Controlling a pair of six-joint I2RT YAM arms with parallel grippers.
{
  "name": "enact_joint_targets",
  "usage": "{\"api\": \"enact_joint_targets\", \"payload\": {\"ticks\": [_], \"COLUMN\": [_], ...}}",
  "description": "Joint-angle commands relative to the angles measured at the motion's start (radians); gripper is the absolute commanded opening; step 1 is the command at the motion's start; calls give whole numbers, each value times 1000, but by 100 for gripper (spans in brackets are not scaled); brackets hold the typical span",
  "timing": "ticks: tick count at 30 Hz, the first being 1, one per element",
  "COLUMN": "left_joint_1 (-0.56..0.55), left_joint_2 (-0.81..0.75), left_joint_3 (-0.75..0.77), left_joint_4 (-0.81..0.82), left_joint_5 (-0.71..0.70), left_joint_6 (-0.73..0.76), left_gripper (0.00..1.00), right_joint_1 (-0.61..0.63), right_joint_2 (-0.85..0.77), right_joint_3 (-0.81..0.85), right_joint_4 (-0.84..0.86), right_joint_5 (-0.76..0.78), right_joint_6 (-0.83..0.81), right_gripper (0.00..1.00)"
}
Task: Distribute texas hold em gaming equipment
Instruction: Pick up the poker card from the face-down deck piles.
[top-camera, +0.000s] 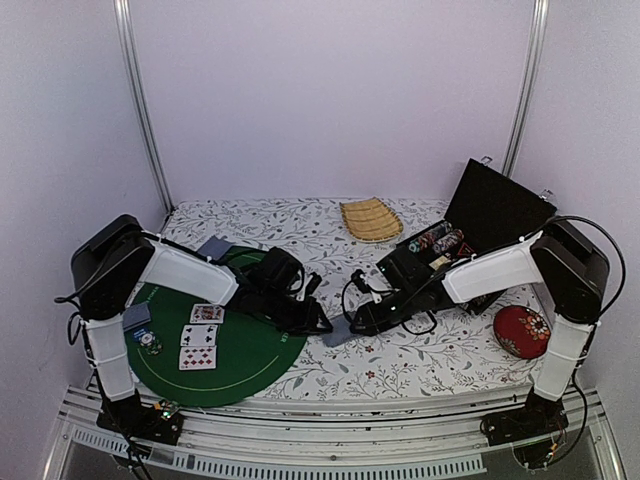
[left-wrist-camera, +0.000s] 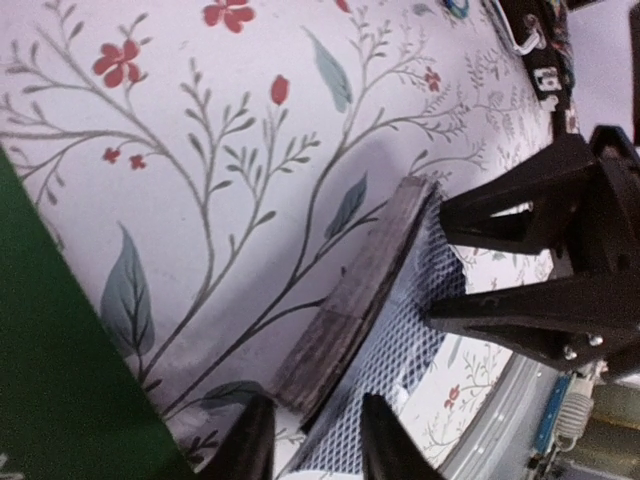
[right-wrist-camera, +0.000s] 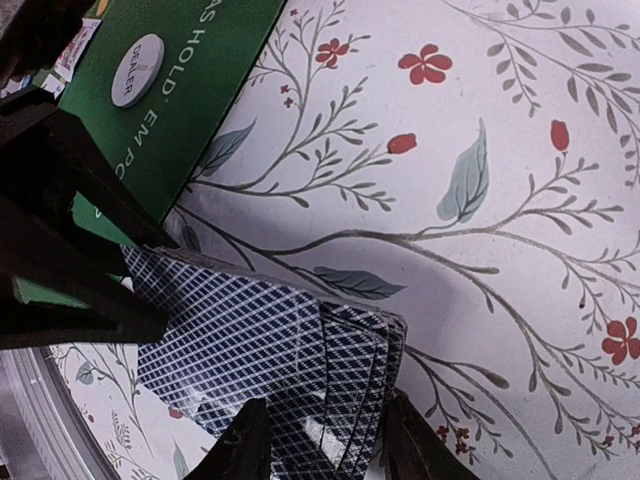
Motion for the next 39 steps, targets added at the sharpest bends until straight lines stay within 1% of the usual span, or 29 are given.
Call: {"api": "enact_joint_targets", "payload": {"ticks": [1,5,9,10,12,16,18,20,22,24,29,30,35,39], "left_joint_1": [4,7,24,30,41,42,41,40,40,41,39,39,39,37], "left_joint_2": [22,2,-11,-13,-18,-28,-40,-55,-59,-47,-57,-70,-121,-185], "left_joint_3": [3,-12,-13,-14,-11,-10,-22,-45,-67,-68,-68,-67,-62,-64], "left_joint_4": [29,0,-47,-58,-81,-106,-89,-53,-26,-22,-27,-36,-78,-101], "left_joint_5": [20,-2,-37,-43,-50,-36,-17,9,21,26,29,17,20,22], "left_joint_6": [9,32,71,81,100,127,134,124,109,104,100,106,156,231], "left_gripper": [24,15,14,15,20,34,41,42,39,32,4,0,0,0], "right_joint_1": [13,3,-26,-32,-37,-39,-39,-40,-40,-40,-40,-40,-42,-46], "right_joint_2": [-48,-77,-93,-100,-111,-124,-126,-123,-120,-120,-129,-133,-160,-197], "right_joint_3": [-41,-45,-49,-53,-57,-48,-41,-32,-23,-17,-10,-10,0,8], "right_joint_4": [10,3,-21,-28,-35,-45,-43,-44,-47,-51,-67,-70,-82,-88], "right_joint_5": [45,64,74,81,86,83,76,70,67,70,81,86,92,91], "right_joint_6": [64,66,60,57,45,20,15,9,7,2,-9,-12,-37,-67], "right_gripper": [41,43,45,46,47,48,49,49,49,49,49,49,50,52]}}
